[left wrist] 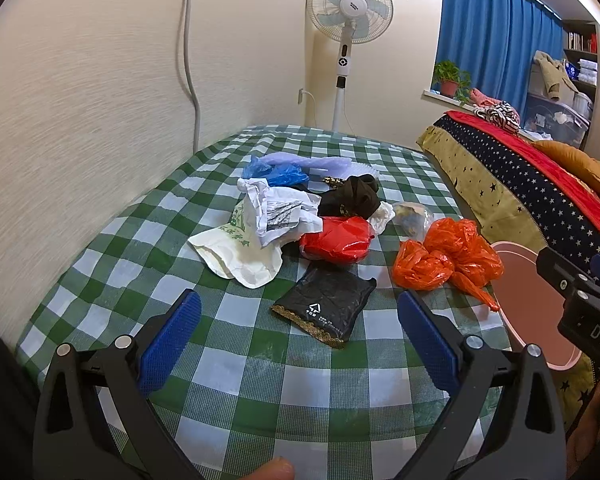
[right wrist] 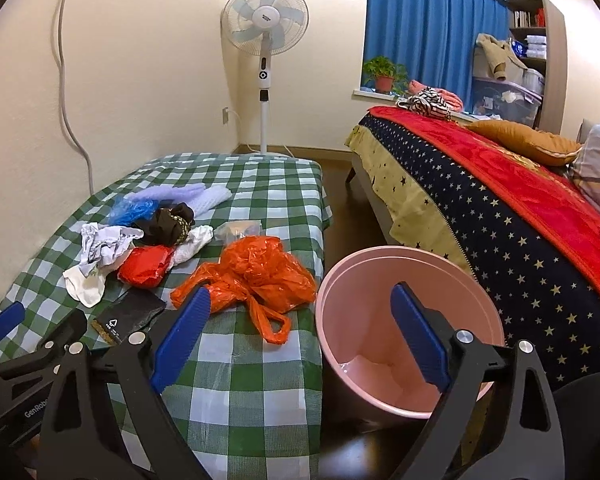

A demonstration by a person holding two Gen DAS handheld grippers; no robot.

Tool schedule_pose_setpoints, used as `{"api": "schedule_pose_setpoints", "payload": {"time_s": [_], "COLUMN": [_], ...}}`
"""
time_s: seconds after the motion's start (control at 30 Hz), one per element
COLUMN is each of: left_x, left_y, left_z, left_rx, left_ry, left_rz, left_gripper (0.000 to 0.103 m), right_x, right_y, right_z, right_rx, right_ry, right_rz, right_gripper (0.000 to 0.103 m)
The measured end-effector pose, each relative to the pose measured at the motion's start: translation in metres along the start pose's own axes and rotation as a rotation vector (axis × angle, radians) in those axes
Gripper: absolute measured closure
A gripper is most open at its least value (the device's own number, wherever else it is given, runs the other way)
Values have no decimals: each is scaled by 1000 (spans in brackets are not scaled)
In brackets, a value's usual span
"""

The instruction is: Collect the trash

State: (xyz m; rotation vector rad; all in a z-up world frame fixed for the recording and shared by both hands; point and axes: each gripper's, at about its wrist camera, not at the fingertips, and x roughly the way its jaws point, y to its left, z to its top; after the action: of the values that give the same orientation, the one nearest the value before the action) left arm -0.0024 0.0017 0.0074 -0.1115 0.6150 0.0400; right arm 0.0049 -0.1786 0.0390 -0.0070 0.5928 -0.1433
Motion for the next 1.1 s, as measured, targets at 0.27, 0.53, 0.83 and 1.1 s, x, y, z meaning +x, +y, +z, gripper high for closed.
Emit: {"api": "schedule_pose_setpoints", "payload": {"time_s": [0.27,0.53,0.83,1.1], "left_x": [0,-1,-1,-1], "left_y": [0,-2,-2,0], "left_z": [0,2,1,0], "left_rx": [-1,-1,0,-3], "left_ry": [-1,-1,-2,-1], "left_rz": [1,0,1,0], "left_gripper": [8,8,8,8], "right_x": [0,-1,-1,-1], "right_y": [-1,-1,-1,-1], "right_z": [0,-1,-1,-1], "right_rx": [-2,-2,-3,-1], "right_ry": [1,2,2,3], "right_rz": [-3,-1,-1,0], "right_gripper": [13,13,13,13]}}
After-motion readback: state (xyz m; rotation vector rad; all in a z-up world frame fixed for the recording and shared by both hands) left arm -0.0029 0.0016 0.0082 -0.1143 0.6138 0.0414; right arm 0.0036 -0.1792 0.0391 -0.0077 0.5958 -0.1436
